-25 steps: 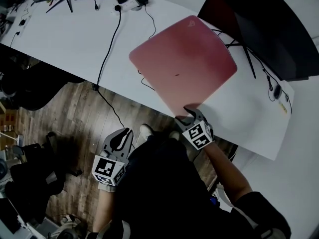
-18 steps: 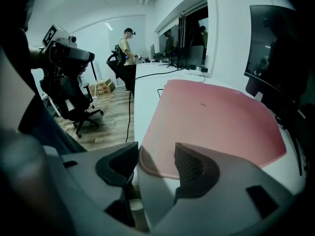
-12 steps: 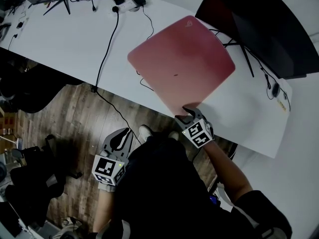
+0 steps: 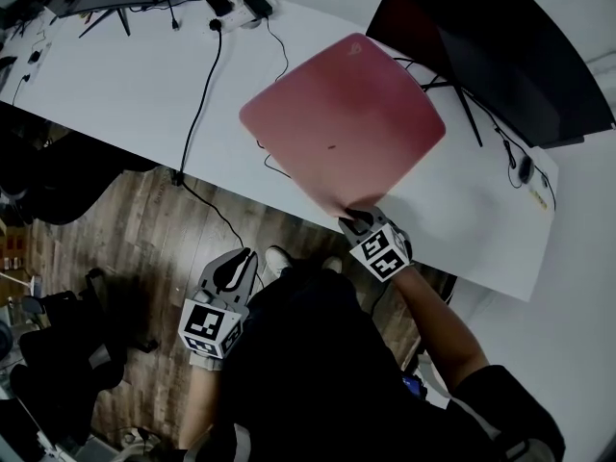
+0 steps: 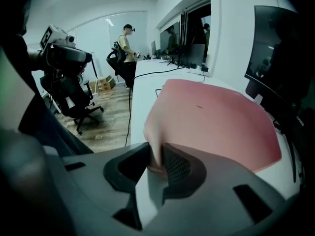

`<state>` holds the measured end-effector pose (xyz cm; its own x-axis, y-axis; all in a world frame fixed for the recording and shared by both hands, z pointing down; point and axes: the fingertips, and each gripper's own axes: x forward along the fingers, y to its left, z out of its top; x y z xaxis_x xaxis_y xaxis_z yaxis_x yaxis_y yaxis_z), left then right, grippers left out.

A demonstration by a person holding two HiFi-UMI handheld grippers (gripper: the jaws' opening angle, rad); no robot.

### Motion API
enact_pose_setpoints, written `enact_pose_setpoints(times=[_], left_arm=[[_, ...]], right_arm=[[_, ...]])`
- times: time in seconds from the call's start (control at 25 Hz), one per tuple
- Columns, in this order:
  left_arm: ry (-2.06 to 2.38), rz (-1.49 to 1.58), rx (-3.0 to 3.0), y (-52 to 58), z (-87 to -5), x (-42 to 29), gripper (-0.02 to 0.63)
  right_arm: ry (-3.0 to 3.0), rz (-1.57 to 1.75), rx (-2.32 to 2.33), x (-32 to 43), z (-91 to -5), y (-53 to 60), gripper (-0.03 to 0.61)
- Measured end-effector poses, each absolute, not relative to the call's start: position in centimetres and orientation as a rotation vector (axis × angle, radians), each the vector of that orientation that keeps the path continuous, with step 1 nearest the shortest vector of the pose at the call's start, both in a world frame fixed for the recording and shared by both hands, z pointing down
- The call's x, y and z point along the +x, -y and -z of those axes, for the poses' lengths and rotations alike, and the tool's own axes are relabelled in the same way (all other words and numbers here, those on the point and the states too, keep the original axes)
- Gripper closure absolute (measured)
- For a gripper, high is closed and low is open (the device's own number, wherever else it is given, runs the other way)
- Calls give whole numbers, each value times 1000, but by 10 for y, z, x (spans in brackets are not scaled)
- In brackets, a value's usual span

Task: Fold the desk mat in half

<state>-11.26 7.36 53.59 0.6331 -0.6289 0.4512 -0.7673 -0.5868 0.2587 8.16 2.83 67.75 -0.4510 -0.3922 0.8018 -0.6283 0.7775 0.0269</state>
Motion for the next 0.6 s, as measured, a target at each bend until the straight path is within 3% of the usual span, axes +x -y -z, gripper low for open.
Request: enact_pose_setpoints(times=[0.6], left_arm=[[1049,-419,2484,-69,-537,-93,562]], right_arm=[[2195,-486,746,73,-628,-38,502]])
